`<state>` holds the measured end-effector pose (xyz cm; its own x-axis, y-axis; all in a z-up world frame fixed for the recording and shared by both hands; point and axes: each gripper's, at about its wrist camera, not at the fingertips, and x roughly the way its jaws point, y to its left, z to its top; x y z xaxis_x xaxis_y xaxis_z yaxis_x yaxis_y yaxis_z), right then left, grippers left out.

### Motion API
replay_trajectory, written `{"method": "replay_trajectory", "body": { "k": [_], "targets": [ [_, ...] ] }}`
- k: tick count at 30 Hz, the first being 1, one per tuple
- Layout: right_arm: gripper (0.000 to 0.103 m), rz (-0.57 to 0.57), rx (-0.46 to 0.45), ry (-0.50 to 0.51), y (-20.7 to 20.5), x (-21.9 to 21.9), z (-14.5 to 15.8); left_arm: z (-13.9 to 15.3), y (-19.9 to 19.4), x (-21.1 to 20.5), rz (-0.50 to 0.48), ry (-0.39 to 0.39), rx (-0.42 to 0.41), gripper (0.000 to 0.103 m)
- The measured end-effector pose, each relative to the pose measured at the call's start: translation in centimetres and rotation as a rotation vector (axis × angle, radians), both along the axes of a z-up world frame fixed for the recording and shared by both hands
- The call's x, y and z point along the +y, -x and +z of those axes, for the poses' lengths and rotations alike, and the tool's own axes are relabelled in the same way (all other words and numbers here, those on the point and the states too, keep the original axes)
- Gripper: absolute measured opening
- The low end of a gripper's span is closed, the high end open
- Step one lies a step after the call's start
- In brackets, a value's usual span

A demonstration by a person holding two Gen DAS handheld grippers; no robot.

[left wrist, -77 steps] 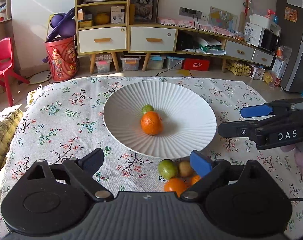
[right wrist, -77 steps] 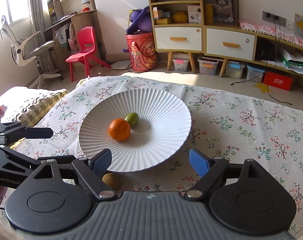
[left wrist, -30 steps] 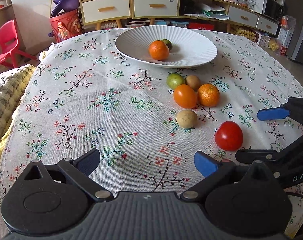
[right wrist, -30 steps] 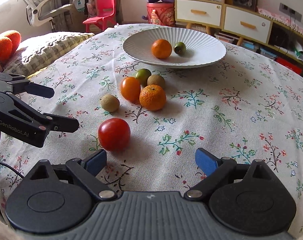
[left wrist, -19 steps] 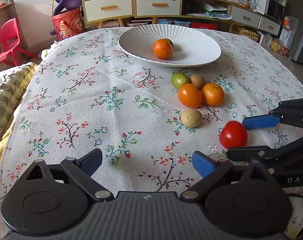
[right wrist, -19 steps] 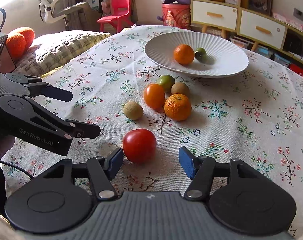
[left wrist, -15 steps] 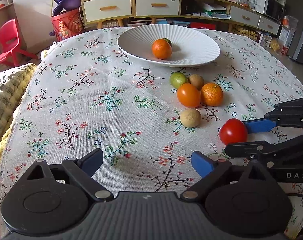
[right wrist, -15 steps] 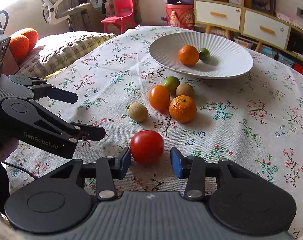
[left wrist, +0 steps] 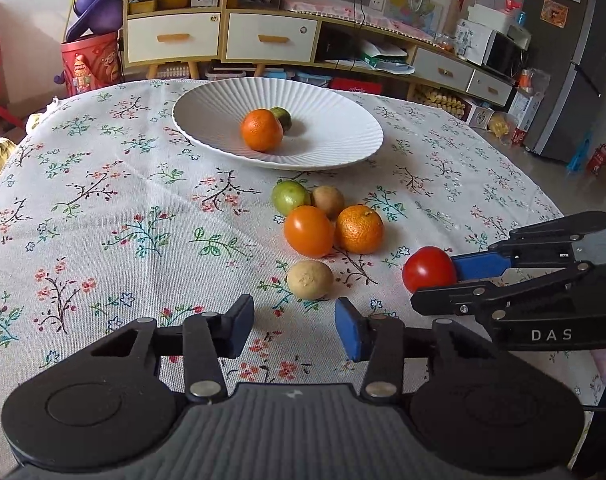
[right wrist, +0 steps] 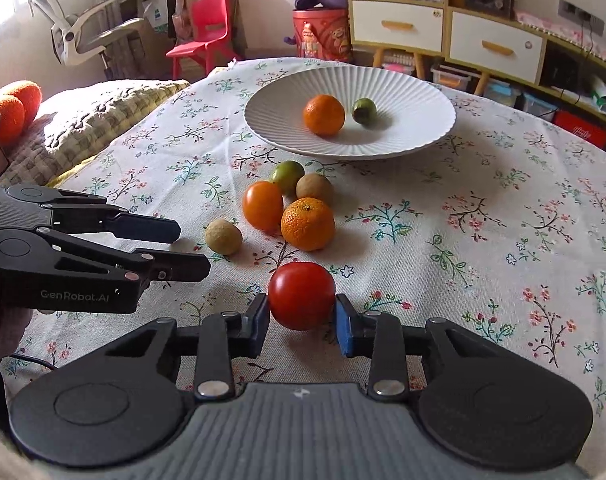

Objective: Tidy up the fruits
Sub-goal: 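Grasp the red tomato with the right tool while the left tool grasps a brown kiwi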

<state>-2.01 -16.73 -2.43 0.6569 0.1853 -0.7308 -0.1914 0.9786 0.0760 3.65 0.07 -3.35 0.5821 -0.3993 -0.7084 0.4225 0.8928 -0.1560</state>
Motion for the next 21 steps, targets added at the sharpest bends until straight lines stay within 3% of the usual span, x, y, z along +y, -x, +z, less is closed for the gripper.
{"method": "replay_trajectory", "body": {
  "k": [10,14,21],
  "targets": [
    [0.032,0.006,0.01,0.016,-0.3,0.3,-0.3,-0.1,-1.0,-0.6,0.027,0.037,0.022,0.023],
    [0.033,0.003,0.014,0.006,-0.5,0.2,-0.2,0.0,-1.1,-0.8,0.032,0.036,0.026,0.011],
    [0.034,0.009,0.008,-0.007,-0.6,-0.1,-0.2,0.1,-1.0,-1.0,0.025,0.002,0.021,0.011]
  ]
}}
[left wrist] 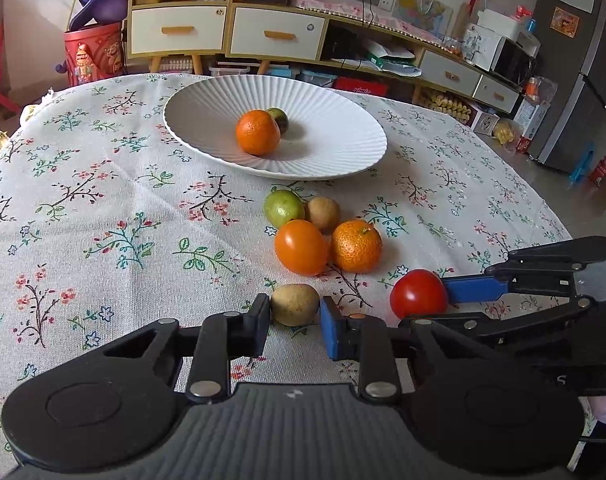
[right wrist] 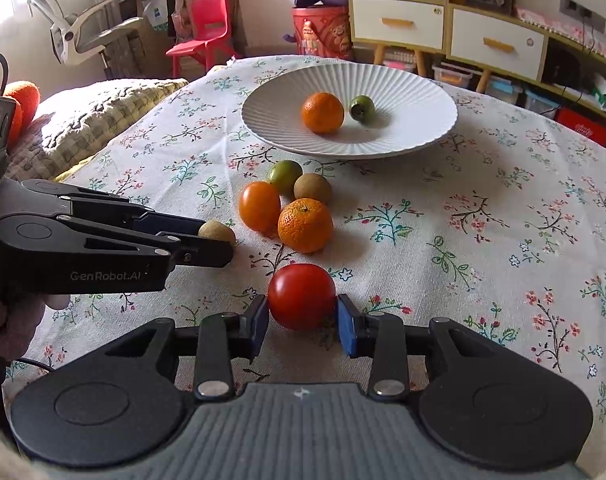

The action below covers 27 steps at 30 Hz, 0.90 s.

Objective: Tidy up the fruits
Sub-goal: 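Grasp the red tomato with the right tool while the left tool grasps a brown kiwi, then carry the red tomato and kiwi into the white bowl and open both tools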

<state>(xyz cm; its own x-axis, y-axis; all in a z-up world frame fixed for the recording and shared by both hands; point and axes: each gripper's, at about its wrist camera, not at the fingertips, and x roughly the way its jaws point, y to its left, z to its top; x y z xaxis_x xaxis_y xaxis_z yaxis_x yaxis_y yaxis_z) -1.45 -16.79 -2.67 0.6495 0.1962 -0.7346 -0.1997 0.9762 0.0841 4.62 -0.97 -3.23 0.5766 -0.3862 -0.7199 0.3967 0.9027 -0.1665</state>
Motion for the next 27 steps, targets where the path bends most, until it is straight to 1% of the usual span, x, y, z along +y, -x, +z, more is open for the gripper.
{"method": "replay_trajectory", "body": {
  "k": [6,11,19,27],
  "targets": [
    [0.031,0.029,0.005,0.024,-0.1,0.5,0.2,0.2,-0.2,0.4,0.016,-0.006,0.011,0.011],
    [0.031,0.014,0.015,-0.004,-0.2,0.2,0.6,1.0,-0.2,0.9,0.032,0.003,0.007,0.011],
    [0.031,-0.037,-0.026,-0.043,-0.7,-1.1,2.2,2.2,-0.9,1.5,0.058,0.021,-0.021,0.011],
    [0.031,-0.08,-0.067,-0.062,-1.9,-2.0,3.4,3.3,-1.9,1.1,0.075,0.031,-0.05,0.011]
  ]
}}
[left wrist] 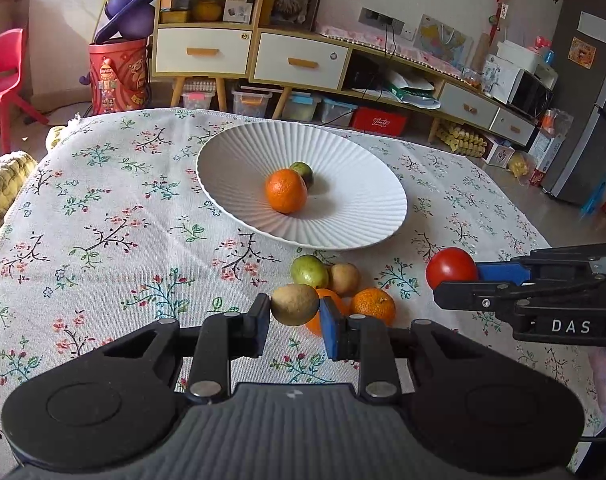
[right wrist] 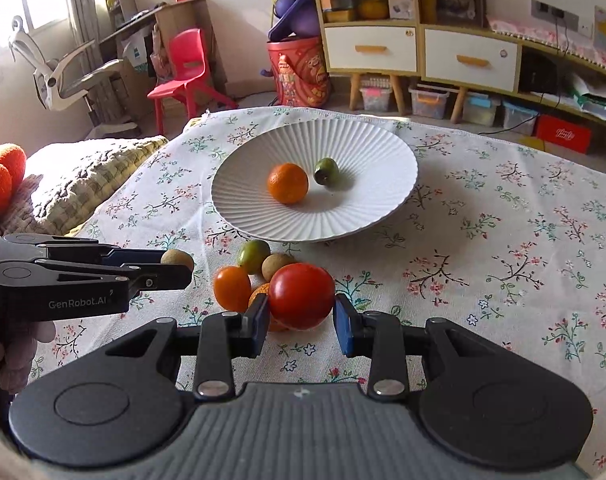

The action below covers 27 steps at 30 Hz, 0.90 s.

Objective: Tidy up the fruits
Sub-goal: 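Carry the red tomato and kiwi into the white bowl and open both tools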

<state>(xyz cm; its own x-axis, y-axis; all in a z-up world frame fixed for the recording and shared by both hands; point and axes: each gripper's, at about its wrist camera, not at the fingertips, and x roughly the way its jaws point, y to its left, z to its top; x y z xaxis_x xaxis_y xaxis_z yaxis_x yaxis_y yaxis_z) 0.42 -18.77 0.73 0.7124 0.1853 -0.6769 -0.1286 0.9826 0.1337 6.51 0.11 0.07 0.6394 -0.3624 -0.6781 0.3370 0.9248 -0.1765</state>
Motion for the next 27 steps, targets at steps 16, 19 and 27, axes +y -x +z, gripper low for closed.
{"method": "replay_trajectory", "body": {
  "k": [16,19,27],
  "targets": [
    [0.031,-0.019,-0.037,0.001,-3.4,0.0,0.6,1.2,-4.4,-2.0,0.038,-0.006,-0.06,0.011],
    [0.031,-0.021,-0.041,0.008,-3.8,-0.2,0.5,0.6,-5.3,-2.6,0.034,-0.024,-0.056,0.011],
    [0.031,-0.013,-0.035,-0.006,-5.6,-1.0,0.1,-0.2,-7.1,-4.0,0.032,-0.052,-0.029,0.011]
  ]
}}
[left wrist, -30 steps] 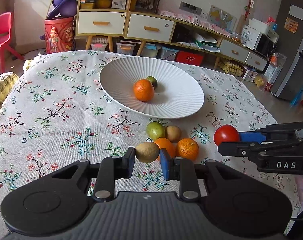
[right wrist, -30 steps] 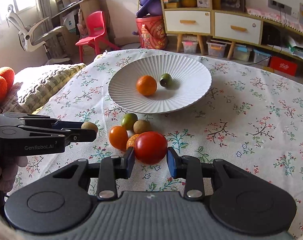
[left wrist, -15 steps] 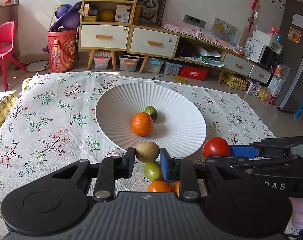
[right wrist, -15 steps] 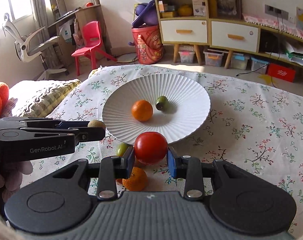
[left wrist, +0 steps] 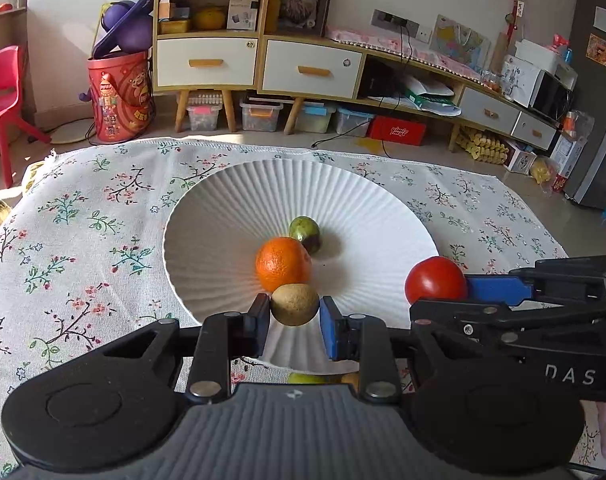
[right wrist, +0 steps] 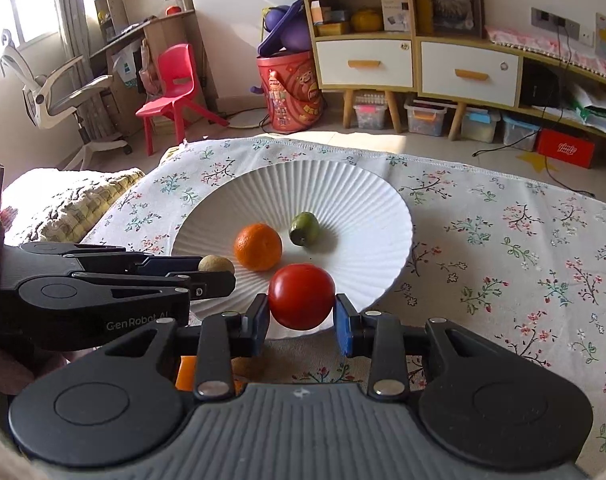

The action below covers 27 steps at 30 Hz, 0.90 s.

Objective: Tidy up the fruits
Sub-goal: 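Carry the red tomato and kiwi into the white bowl and open both tools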

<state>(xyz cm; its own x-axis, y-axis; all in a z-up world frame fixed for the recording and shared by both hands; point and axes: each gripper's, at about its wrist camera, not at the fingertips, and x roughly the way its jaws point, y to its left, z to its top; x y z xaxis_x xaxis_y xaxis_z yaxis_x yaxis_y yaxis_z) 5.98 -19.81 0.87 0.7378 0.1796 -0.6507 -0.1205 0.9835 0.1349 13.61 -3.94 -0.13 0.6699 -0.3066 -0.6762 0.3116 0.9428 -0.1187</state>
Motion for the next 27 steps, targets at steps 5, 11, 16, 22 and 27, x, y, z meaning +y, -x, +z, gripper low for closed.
{"method": "replay_trajectory", "body": {
  "k": [5,11,16,22,27],
  "targets": [
    [0.031,0.005,-0.008,0.013,-0.9,-0.4,-0.3,-0.8,-0.9,-0.7,0.002,-0.022,0.013,0.011],
    [0.031,0.008,-0.004,0.018,-1.9,-0.9,-0.7,-1.2,-1.7,-1.0,-0.003,-0.045,-0.004,0.011],
    [0.031,0.007,0.001,0.012,-2.9,-1.1,-1.0,-1.4,-2.1,-0.9,-0.014,-0.037,-0.015,0.011],
    [0.032,0.018,0.007,0.011,-3.6,-1.0,-1.5,-1.6,-2.4,-1.1,-0.041,-0.031,-0.024,0.011],
    [0.032,0.028,0.01,-0.007,-3.9,-1.3,-1.4,-1.6,-2.5,-0.9,-0.046,-0.029,-0.026,0.011]
  ]
}}
